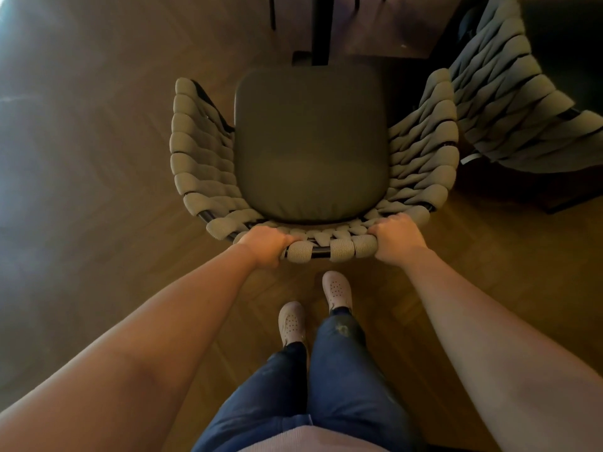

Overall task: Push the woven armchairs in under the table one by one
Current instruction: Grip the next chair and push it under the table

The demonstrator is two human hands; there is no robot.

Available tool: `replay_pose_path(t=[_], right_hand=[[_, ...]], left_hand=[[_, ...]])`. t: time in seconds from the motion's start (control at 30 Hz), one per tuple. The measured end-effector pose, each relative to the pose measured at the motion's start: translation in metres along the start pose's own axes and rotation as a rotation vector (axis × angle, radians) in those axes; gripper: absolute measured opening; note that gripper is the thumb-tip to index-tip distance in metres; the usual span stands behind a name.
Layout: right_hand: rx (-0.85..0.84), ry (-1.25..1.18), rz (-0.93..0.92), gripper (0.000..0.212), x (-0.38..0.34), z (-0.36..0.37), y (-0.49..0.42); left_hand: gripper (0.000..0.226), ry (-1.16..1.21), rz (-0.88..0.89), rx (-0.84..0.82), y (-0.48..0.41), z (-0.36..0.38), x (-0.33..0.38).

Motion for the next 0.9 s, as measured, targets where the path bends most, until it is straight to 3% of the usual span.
replay_pose_path(t=[0.47, 0.63, 0.7, 0.8, 0.9], right_hand=[[0.069, -0.111, 0.062, 0.034, 0.016, -0.014, -0.023], [0.109, -0.407, 0.022, 0.05, 0.02, -0.016, -0.007], [0.18, -0.686, 0.119, 0.044, 0.031, -0.019, 0.004], [0.489, -0.96, 0.415, 0.042, 0.057, -0.028, 0.024], [0.521, -1.179, 0.826, 0.064, 0.072, -0.016, 0.029]], left_hand=[[0.061, 0.014, -0.085, -0.053, -0.021, -0.02, -0.028], [0.074, 0.225, -0.136, 0.098, 0.002, -0.033, -0.037], [0.067, 0.26, -0.276, 0.299, 0.018, -0.043, -0.055], [0.056, 0.221, -0.53, 0.54, 0.038, -0.047, -0.084], [0.08, 0.431, -0.855, 0.667, 0.058, -0.042, -0.11]])
Point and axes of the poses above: each hand's wrist, its own y-axis away from the middle knuckle, its own z-axis out of the palm, x = y × z, the point moved 9 cm from there along -y, towards the middle knuckle, and after that the axes turned 9 degrees about z, right-handed, at the moved point
